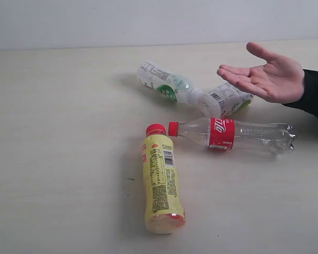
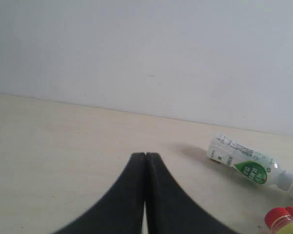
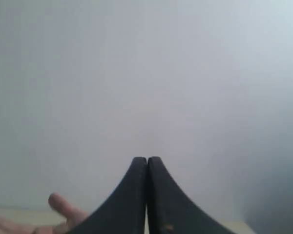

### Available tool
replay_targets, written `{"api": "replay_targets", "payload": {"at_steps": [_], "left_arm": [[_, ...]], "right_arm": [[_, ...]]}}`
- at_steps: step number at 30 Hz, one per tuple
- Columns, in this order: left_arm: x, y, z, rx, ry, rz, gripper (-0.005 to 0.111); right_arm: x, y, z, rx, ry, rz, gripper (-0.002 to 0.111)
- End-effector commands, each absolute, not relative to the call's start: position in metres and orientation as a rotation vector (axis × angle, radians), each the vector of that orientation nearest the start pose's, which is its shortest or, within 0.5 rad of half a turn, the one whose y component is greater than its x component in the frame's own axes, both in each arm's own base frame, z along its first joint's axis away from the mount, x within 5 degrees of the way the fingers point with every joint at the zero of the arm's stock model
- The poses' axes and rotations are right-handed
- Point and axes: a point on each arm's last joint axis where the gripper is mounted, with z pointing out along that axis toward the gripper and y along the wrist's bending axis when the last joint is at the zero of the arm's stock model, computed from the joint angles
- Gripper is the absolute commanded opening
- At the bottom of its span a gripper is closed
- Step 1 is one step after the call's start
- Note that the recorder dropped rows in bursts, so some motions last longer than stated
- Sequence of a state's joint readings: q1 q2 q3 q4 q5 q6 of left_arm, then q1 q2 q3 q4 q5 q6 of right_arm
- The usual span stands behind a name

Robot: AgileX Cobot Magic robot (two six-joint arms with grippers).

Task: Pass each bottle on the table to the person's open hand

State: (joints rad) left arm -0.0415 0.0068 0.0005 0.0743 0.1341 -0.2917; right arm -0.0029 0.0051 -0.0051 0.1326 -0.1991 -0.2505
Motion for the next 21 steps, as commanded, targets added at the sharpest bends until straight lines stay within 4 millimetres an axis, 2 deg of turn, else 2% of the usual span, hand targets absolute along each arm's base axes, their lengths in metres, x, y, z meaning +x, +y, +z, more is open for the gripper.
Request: {"api": "replay_targets", "payload": {"at_steps": [1, 3, 5, 9, 18, 21], "left_arm": [[0.0564, -0.0013, 0.2010, -0.148, 1.614, -0.187, 0.002], [0.0564, -0.0013, 0.2010, -0.148, 1.614, -0.187, 0.002], [0.0564, -0.0013, 0.2010, -0.148, 1.614, -0.187, 0.002], [0.0564, -0.0013, 0.2010, -0.148, 1.614, -0.187, 0.002], [0.0564, -0.0013, 0.2010, -0.148, 1.614, -0.187, 0.002], [0.0564, -0.0013, 0.2010, -0.148, 1.614, -0.187, 0.002]], "right_arm": [[0.0489, -0.0039, 0.2416, -0.033, 1.161, -0.137, 0.000], [0.0483, -0.0040, 0.2428, 0.070, 1.144, 0.017, 0.000], [0.0484, -0.0040, 0.2427, 0.225, 1.129, 0.258, 0.000], [0.0484, -0.0041, 0.2427, 0.398, 1.093, 0.526, 0.000], [0.0482, -0.0042, 0.2430, 0.406, 1.086, 0.539, 0.000], [0.0443, -0.0052, 0.2504, 0.419, 0.984, 0.605, 0.000]]}}
